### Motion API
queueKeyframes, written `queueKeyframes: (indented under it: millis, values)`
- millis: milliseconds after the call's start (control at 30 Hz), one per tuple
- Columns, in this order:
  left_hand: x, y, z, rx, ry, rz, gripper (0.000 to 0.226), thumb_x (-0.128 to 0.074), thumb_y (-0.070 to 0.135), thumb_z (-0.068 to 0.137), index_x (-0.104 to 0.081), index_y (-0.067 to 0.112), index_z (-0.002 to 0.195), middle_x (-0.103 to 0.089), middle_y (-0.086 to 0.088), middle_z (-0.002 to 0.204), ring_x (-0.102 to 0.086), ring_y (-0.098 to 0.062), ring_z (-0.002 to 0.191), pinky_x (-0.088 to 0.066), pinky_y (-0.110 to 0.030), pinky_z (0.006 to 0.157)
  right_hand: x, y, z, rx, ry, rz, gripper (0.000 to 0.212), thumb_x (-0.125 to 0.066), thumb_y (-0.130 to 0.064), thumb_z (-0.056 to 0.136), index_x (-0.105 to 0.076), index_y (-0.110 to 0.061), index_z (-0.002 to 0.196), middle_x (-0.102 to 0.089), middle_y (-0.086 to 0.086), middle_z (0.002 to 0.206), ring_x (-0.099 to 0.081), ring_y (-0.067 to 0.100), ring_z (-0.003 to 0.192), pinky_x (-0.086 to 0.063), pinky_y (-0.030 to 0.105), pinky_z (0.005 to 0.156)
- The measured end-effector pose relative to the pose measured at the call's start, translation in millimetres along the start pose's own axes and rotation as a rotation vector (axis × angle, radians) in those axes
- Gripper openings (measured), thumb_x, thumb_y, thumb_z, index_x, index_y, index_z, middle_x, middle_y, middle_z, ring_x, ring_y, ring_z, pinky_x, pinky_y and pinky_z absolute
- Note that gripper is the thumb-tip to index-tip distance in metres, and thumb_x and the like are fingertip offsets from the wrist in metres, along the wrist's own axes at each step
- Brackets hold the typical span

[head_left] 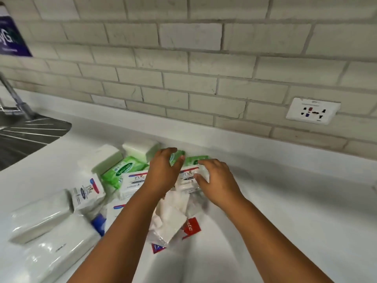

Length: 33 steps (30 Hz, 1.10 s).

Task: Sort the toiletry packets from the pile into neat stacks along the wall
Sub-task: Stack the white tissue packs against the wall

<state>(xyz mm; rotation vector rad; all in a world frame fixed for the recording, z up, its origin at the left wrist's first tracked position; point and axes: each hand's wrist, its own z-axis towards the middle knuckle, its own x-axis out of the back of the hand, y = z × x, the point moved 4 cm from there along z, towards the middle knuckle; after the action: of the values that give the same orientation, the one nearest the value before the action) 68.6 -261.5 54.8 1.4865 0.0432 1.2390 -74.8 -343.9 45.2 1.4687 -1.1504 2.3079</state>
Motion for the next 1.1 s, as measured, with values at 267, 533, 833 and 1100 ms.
queueKeyframes:
  millis: [267,533,833,1100]
  values:
    - [113,-116,57,0.125,0.078,0.089,0.05,-0.06,0.041,0.09,-0.052,0.016,0.132,-0.048,-0.011,0.136,-0.051,-0.026,0.122,-0.041,-0.041,0.104,-72,-100,72,0.082,-0.063,0.109,0.041,-0.061,-0.032,0.09,-0.056,-0.018,0.129,-0.057,0.005,0.129,-0.048,0.023,0.121,-0.036,0.03,0.103]
    - [170,-219,84,0.348,-0.025,0.352,0.103,-0.073,0.063,0.067,-0.032,0.009,0.145,-0.038,-0.014,0.146,-0.036,-0.032,0.135,-0.034,-0.042,0.107,-148,-169,142,0.095,-0.2,0.171,0.042,-0.06,-0.035,0.091,-0.054,-0.02,0.13,-0.055,0.003,0.13,-0.052,0.019,0.119,-0.038,0.025,0.095]
    - [170,-262,94,0.474,-0.1,0.295,0.103,-0.083,0.056,0.058,-0.037,0.007,0.135,-0.045,-0.013,0.133,-0.047,-0.029,0.121,-0.043,-0.037,0.093,-220,-199,188,-0.005,-0.339,0.095,0.049,-0.056,-0.036,0.092,-0.049,-0.01,0.133,-0.056,0.012,0.128,-0.053,0.028,0.117,-0.044,0.032,0.091]
    - [168,-271,97,0.477,-0.066,0.207,0.091,-0.086,0.049,0.059,-0.043,0.008,0.129,-0.051,-0.009,0.126,-0.051,-0.025,0.11,-0.041,-0.03,0.078,-234,-200,193,-0.059,-0.338,0.07,0.045,-0.056,-0.035,0.093,-0.05,-0.006,0.127,-0.058,0.012,0.123,-0.055,0.029,0.114,-0.046,0.034,0.091]
